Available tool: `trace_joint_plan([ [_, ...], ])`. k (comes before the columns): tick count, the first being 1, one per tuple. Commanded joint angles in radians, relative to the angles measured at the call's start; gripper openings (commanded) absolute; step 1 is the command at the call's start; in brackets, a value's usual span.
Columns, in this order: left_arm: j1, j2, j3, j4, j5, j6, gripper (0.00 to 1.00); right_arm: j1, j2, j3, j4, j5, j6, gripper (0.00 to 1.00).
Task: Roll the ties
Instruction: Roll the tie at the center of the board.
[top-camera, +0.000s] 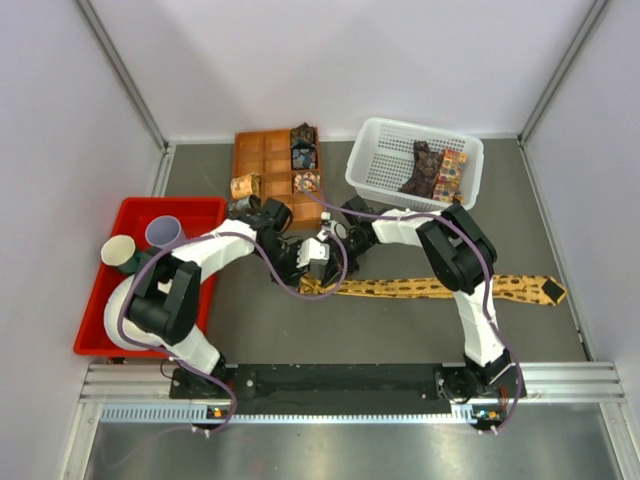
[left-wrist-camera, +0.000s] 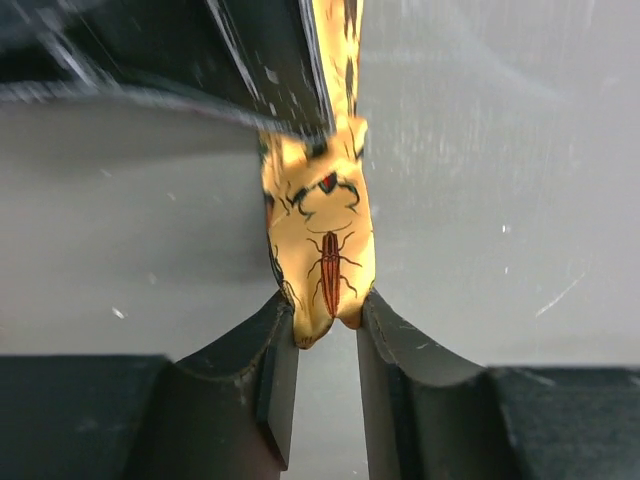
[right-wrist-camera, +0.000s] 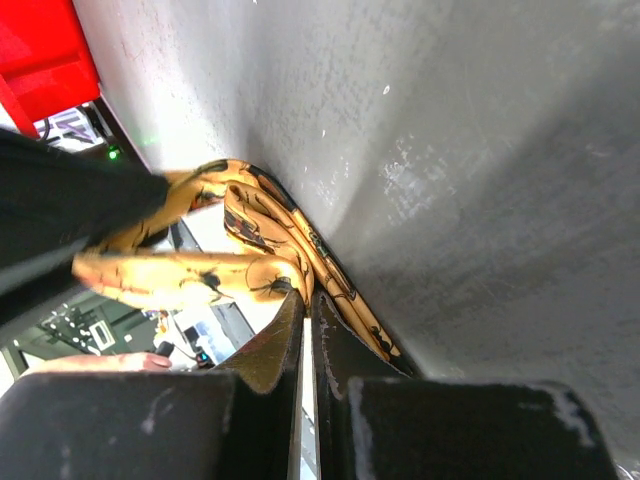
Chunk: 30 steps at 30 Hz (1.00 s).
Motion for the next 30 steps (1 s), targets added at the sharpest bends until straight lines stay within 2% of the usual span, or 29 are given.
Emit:
trace_joint_plan([
  [1,-0.039,0.004,0.054,0.031,0.065,-0.053,0.31,0.002,0.035,0.027,-0.008,0.064,-0.029,0.0],
  [12,-0.145,0.085,0.046,0.191,0.022,-0.197,0.36,0.004,0.031,0.024,-0.002,0.058,-0.028,0.0],
  [21,-0.154,0.13,-0.012,0.17,-0.107,-0.154,0.34,-0.003,-0.007,0.022,-0.01,0.007,-0.016,0.01],
  [26,-0.154,0.142,-0.02,0.142,-0.129,-0.14,0.28,-0.029,-0.05,0.019,-0.045,-0.033,-0.008,0.18],
  [30,-0.157,0.151,-0.018,0.139,-0.13,-0.142,0.27,-0.059,-0.093,0.019,-0.095,-0.07,-0.036,0.23],
])
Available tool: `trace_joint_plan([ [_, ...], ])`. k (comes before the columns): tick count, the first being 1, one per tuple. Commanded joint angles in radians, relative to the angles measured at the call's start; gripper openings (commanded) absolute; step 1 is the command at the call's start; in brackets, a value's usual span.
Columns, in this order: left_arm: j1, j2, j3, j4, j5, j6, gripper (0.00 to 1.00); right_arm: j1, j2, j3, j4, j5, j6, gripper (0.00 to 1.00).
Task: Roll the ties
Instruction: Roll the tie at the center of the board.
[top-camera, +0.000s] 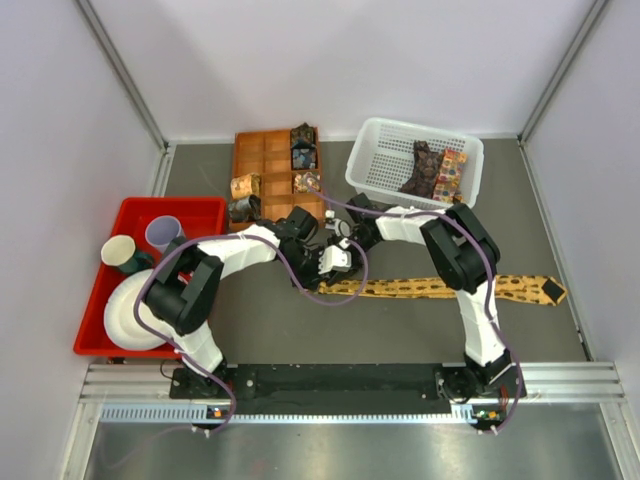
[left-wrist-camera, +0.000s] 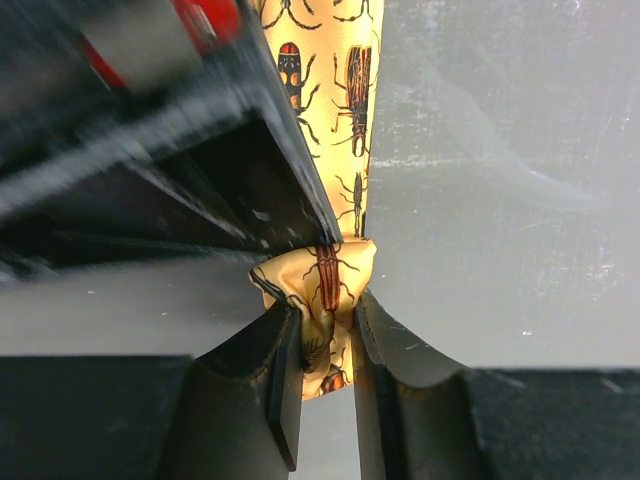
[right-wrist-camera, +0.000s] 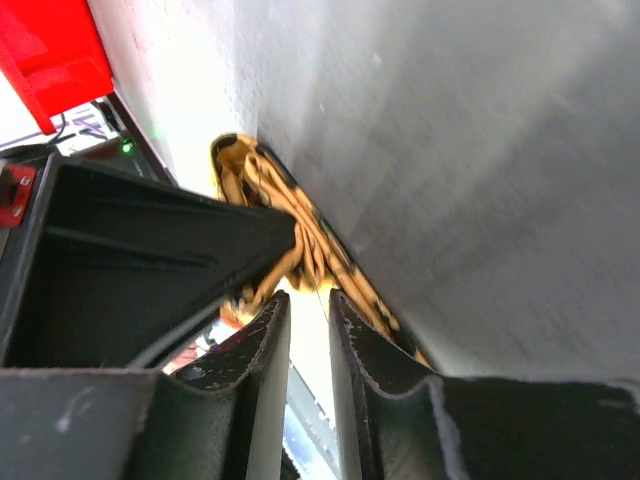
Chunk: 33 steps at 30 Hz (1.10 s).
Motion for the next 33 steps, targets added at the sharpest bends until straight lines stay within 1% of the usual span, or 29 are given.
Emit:
trace_joint_plan([
  [1,-0.005,0.045,-0.029,-0.031,-0.058,0.017,0.27,-0.043,-0.102,0.013,-0.081,-0.048,-0.037,0.24],
  [6,-0.008,0.053,-0.029,-0.033,-0.064,0.013,0.26,-0.076,-0.141,-0.042,-0.09,-0.077,-0.071,0.26],
  [8,-0.008,0.051,-0.032,-0.03,-0.064,0.011,0.26,-0.076,-0.153,-0.073,-0.037,-0.093,-0.033,0.27],
  [10,-0.009,0.05,-0.032,-0.03,-0.062,0.006,0.26,-0.076,-0.159,-0.096,0.055,-0.116,0.004,0.32],
  [12,-0.009,0.047,-0.033,-0.031,-0.064,0.005,0.26,-0.073,-0.147,-0.106,0.091,-0.125,0.047,0.37],
  [13,-0.009,0.045,-0.035,-0.031,-0.065,0.005,0.26,-0.075,-0.141,-0.11,0.117,-0.135,0.064,0.37],
  [16,-0.009,0.045,-0.036,-0.033,-0.068,0.005,0.27,-0.073,-0.125,-0.151,0.244,-0.154,0.14,0.37],
  [17,-0.009,0.045,-0.038,-0.031,-0.07,0.006,0.27,-0.073,-0.124,-0.16,0.311,-0.156,0.171,0.37],
  [19,-0.009,0.045,-0.038,-0.031,-0.068,0.003,0.27,-0.069,-0.119,-0.174,0.352,-0.163,0.188,0.36],
  [27,-0.009,0.045,-0.043,-0.028,-0.067,0.0,0.27,-0.03,-0.089,-0.194,0.424,-0.157,0.211,0.34],
  [33,-0.011,0.047,-0.038,-0.03,-0.067,0.002,0.27,-0.018,-0.079,-0.203,0.405,-0.14,0.185,0.34],
])
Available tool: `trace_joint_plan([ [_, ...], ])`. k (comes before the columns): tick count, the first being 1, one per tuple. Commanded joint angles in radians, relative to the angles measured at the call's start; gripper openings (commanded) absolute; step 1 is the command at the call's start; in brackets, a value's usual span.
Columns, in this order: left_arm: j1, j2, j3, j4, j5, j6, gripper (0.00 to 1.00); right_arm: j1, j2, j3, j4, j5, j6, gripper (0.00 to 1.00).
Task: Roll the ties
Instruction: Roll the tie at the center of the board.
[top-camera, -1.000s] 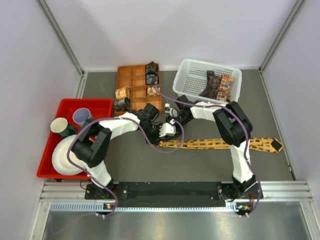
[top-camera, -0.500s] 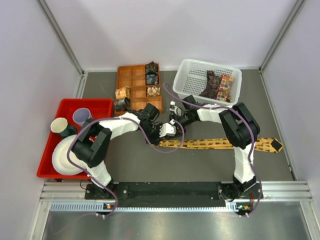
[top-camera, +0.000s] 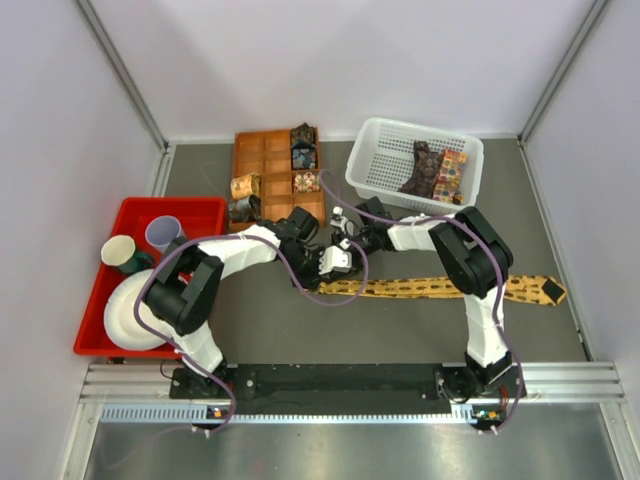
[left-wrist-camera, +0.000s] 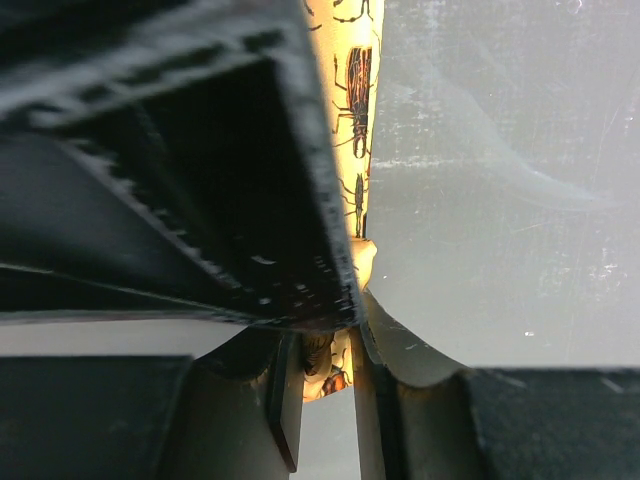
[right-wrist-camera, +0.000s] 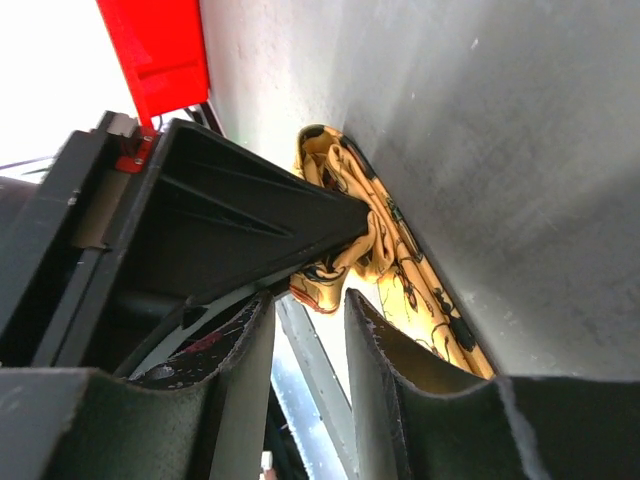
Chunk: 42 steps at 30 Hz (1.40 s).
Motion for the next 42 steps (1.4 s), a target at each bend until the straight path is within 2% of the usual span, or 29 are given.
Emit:
trace_joint_plan([
  [1,-0.004,0.048,-0.037,-0.031,-0.057,-0.001,0.27,0.016,0.012,-0.017,0.053,0.0,-0.02,0.34],
  [4,-0.004,0.051,-0.033,-0.033,-0.059,-0.001,0.28,0.014,0.023,-0.017,0.067,-0.002,-0.018,0.31],
  [6,-0.006,0.053,-0.033,-0.033,-0.059,-0.001,0.28,0.017,0.023,-0.02,0.079,-0.014,-0.004,0.25],
  [10,-0.004,0.054,-0.033,-0.033,-0.059,-0.003,0.3,0.02,0.018,-0.022,0.063,-0.011,-0.038,0.01],
  [11,-0.004,0.053,-0.035,-0.03,-0.062,-0.009,0.32,0.02,0.018,-0.017,0.028,0.007,-0.053,0.0],
  [14,-0.001,0.034,-0.049,-0.011,-0.057,-0.026,0.45,0.02,0.024,0.003,-0.067,0.062,-0.119,0.0],
  [15,0.003,0.019,-0.055,-0.005,-0.057,-0.032,0.53,0.017,0.027,0.012,-0.086,0.075,-0.133,0.0],
  [22,0.095,-0.087,-0.079,0.009,-0.005,-0.006,0.63,0.012,0.027,0.024,-0.163,0.164,-0.191,0.0],
  [30,0.112,-0.111,-0.113,0.032,0.009,0.032,0.63,0.012,0.052,0.058,-0.203,0.215,-0.204,0.0],
  [35,0.111,-0.124,-0.113,0.065,0.073,0.023,0.63,0.012,0.056,0.058,-0.22,0.228,-0.205,0.0],
  [39,0.1,-0.116,-0.098,0.062,0.087,0.028,0.56,0.011,0.061,0.066,-0.233,0.238,-0.213,0.0],
  [42,0.097,-0.119,-0.076,0.039,0.11,0.037,0.45,0.014,0.07,0.073,-0.247,0.244,-0.219,0.0],
])
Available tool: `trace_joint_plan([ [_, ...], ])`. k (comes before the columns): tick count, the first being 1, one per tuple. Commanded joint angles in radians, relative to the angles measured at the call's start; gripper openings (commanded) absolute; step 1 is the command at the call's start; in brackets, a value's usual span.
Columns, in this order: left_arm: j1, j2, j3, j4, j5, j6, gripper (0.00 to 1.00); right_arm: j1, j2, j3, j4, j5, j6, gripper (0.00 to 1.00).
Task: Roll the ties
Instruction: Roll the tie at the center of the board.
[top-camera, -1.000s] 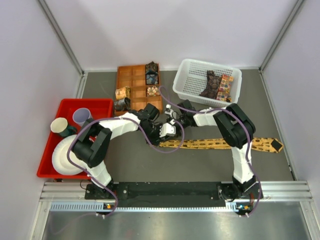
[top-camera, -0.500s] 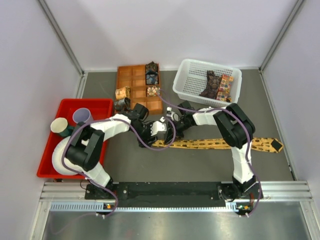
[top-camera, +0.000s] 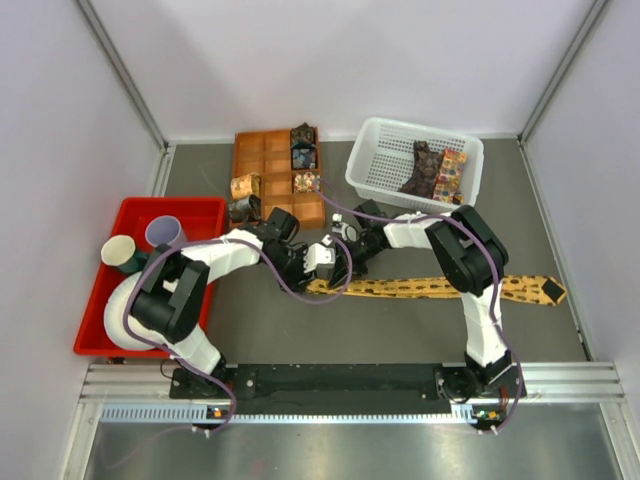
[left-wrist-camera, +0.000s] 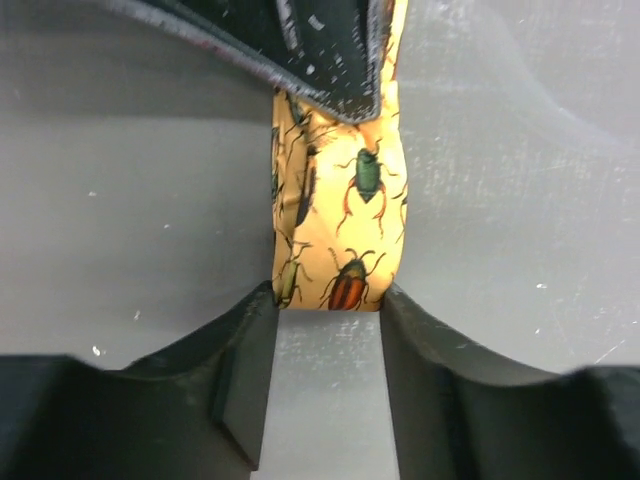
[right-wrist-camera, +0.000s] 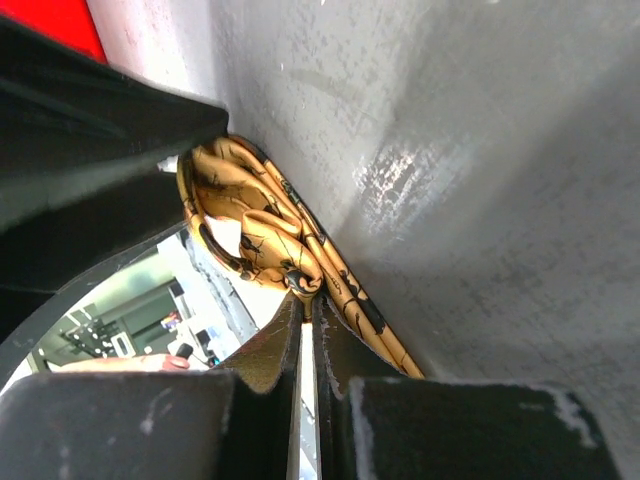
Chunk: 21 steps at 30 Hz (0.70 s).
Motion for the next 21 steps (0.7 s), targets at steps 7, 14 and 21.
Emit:
trace_joint_plan([
  [7,-0.048,-0.044,0.088,-0.026,0.115,-0.007,0.36,0.006,0.052,0.036,-0.041,0.106,-0.053,0.0],
  [14,-0.114,0.014,0.114,0.053,0.112,-0.103,0.37,0.006,0.055,0.038,-0.042,0.103,-0.051,0.0],
  [21,-0.142,0.098,0.126,0.103,0.078,-0.145,0.4,0.006,0.055,0.035,-0.041,0.102,-0.05,0.0],
])
